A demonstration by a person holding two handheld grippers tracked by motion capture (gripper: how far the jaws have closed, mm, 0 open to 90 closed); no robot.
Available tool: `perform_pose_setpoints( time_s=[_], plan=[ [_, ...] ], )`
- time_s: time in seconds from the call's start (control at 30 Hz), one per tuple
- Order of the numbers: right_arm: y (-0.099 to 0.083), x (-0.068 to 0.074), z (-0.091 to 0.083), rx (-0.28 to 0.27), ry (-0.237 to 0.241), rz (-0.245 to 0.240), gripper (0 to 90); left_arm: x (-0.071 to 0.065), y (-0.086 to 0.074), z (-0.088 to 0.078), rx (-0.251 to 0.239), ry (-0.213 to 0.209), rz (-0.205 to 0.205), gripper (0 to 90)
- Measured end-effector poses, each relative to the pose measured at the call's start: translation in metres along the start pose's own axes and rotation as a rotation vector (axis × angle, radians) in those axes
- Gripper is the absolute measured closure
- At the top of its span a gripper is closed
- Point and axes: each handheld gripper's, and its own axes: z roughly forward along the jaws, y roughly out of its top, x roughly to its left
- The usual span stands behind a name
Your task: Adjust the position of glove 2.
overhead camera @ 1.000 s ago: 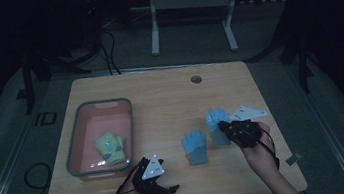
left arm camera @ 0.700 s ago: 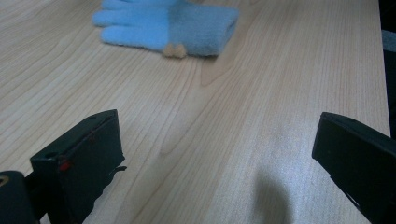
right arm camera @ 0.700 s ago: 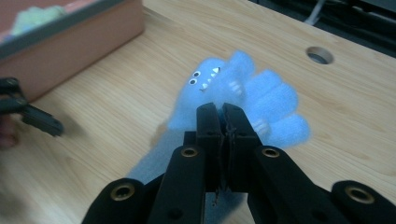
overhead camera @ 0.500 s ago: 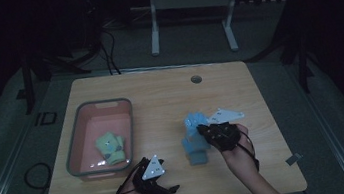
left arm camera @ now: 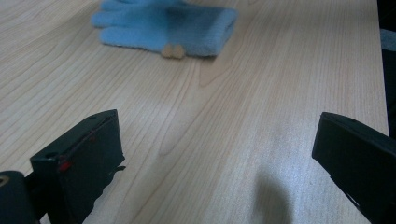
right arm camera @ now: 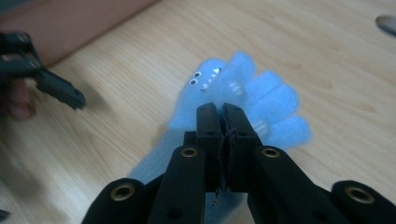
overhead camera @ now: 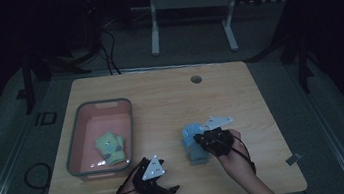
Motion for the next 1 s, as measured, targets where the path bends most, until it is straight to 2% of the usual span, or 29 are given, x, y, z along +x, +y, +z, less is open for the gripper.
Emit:
perform_pose_setpoints(
  time_s=[0.13, 0.53, 1.0],
  plan=[
    [-0.010, -0.003, 0.010, 0.030, 0.016, 0.025, 86.6, 0.000, 0.000, 0.000, 0.001, 0.000, -0.001, 2.0],
    [-0.022, -0.006, 0.033, 0.090, 0.031, 0.028, 86.2, 0.000, 0.000, 0.000, 0.001, -0.001, -0.003, 2.0],
    [-0.031, -0.006, 0.050, 0.119, 0.036, 0.057, 84.7, -0.001, 0.001, 0.001, 0.001, -0.009, -0.010, 2.0]
  ],
)
